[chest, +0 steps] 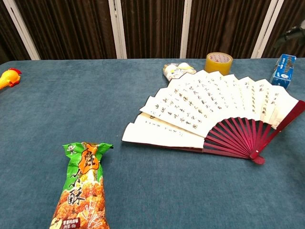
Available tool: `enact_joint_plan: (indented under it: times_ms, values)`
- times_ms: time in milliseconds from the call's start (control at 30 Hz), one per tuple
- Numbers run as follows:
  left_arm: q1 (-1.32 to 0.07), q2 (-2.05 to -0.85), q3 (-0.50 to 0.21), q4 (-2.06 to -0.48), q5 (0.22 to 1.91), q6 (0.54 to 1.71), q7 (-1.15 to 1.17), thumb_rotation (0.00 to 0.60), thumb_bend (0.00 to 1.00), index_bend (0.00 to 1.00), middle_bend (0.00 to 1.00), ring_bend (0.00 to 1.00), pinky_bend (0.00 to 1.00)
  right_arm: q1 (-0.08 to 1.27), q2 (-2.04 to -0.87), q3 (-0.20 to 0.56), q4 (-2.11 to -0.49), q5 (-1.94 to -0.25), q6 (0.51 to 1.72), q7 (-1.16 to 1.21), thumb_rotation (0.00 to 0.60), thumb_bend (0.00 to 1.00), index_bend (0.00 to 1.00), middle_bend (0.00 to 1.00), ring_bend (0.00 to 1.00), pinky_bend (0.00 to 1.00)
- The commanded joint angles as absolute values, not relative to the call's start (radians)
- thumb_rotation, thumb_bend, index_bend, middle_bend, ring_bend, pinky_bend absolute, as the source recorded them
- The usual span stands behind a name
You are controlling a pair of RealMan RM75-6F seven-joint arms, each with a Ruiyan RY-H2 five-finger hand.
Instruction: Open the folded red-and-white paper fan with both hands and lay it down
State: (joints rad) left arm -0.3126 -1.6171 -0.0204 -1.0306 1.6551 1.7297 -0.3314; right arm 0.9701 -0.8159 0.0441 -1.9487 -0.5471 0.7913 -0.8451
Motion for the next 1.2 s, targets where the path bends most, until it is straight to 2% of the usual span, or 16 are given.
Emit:
enact_joint_plan:
  times_ms: [33, 200, 300, 500, 633, 833, 1033, 1200]
  values:
    - [-0.311, -1.617, -0.022, -1.029, 1.655, 1.727, -0.33, 0.6, 0.41, 0.06, 0.0, 0.0, 0.0, 1.05, -0.786, 0.034, -2.056, -0.462, 0.888, -0.9, 0.6, 0.3, 0.0, 0.06, 0.17, 0.07]
    - [-0.295, -1.586, -0.03, -1.059, 1.638, 1.721, -0.298, 0.6, 0.41, 0.07, 0.0, 0.0, 0.0, 0.982, -0.761, 0.084, -2.145, -0.535, 0.98, -0.753, 0.6, 0.3, 0.0, 0.06, 0.17, 0.08]
    - [-0.265, -1.521, -0.031, -1.161, 1.61, 1.717, -0.214, 0.6, 0.41, 0.08, 0.0, 0.0, 0.0, 0.863, -0.761, 0.09, -2.202, -0.714, 1.082, -0.614, 0.6, 0.3, 0.0, 0.06, 0.17, 0.08]
    - [-0.183, -1.357, -0.009, -1.484, 1.534, 1.698, 0.051, 0.6, 0.41, 0.07, 0.0, 0.0, 0.0, 0.569, -0.849, -0.012, -2.162, -1.166, 1.328, -0.36, 0.6, 0.3, 0.03, 0.06, 0.17, 0.09]
    - [-0.145, -1.297, 0.016, -1.603, 1.507, 1.696, 0.153, 0.6, 0.4, 0.07, 0.0, 0.0, 0.0, 0.442, -0.92, -0.065, -2.085, -1.315, 1.457, -0.261, 0.6, 0.3, 0.05, 0.06, 0.17, 0.09]
    - [-0.105, -1.24, 0.023, -1.715, 1.448, 1.696, 0.237, 0.6, 0.4, 0.07, 0.0, 0.0, 0.0, 0.307, -1.031, -0.124, -1.931, -1.419, 1.577, -0.18, 0.6, 0.3, 0.06, 0.06, 0.17, 0.09]
    - [-0.089, -1.196, 0.018, -1.764, 1.412, 1.669, 0.256, 0.6, 0.4, 0.08, 0.0, 0.0, 0.0, 0.219, -1.149, -0.106, -1.762, -1.449, 1.671, -0.193, 0.6, 0.3, 0.05, 0.06, 0.17, 0.09]
    - [-0.089, -1.184, 0.005, -1.769, 1.393, 1.635, 0.25, 0.6, 0.4, 0.08, 0.0, 0.0, 0.0, 0.19, -1.179, -0.089, -1.707, -1.452, 1.672, -0.223, 0.6, 0.3, 0.06, 0.06, 0.17, 0.09]
